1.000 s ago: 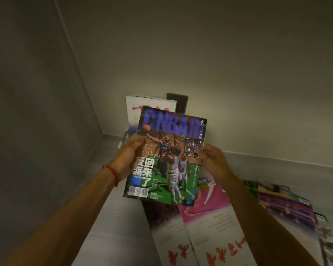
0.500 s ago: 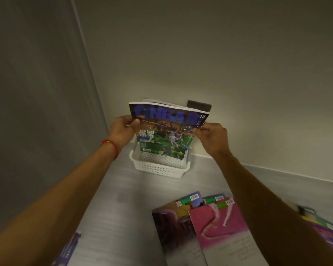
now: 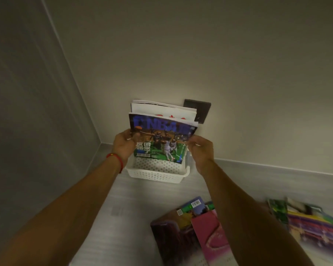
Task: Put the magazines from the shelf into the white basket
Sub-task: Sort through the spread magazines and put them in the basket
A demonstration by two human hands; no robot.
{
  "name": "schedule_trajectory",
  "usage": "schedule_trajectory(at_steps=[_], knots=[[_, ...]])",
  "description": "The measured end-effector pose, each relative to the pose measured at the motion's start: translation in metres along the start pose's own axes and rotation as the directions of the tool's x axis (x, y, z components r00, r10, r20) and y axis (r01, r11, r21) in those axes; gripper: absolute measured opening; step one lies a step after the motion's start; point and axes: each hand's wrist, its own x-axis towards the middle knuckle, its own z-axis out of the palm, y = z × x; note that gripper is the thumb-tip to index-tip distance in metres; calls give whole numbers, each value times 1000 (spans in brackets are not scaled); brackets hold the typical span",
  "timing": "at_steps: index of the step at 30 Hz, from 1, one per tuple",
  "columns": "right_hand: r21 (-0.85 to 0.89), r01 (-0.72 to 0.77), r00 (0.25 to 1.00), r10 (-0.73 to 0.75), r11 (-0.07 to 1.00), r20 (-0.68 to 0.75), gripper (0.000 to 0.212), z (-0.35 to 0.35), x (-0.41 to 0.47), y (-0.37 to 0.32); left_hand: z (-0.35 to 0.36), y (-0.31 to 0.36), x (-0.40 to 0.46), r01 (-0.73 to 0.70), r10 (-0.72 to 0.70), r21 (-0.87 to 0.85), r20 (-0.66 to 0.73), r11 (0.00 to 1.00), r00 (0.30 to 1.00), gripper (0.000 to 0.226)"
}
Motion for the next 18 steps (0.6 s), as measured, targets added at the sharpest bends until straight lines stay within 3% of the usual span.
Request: schedule_trajectory(at_steps=[5,7,10,15,18], knots=[[141,-19,987,-4,990,162,30,-22,-14,3,14,-6,2,93,-95,-88,-12,992,995,71],[125,-30,979,4,992,202,30,-40,-25,18,17,-10,-6,90,-91,-69,-22,994,996,65],[-68,92,981,-79,993,179,26,-83,-50,53,28,-18,-38,-9,12,139,-22,990,1000,48],[-368,140,985,-94,919,142,20,-201,-102,124,96,-64,-146,-269,171,385,270,883,948,54],[-512,48,997,-74,857,-32,24,-285,-138,165,153,-88,-224,-376,172,355,491,856,854,28]])
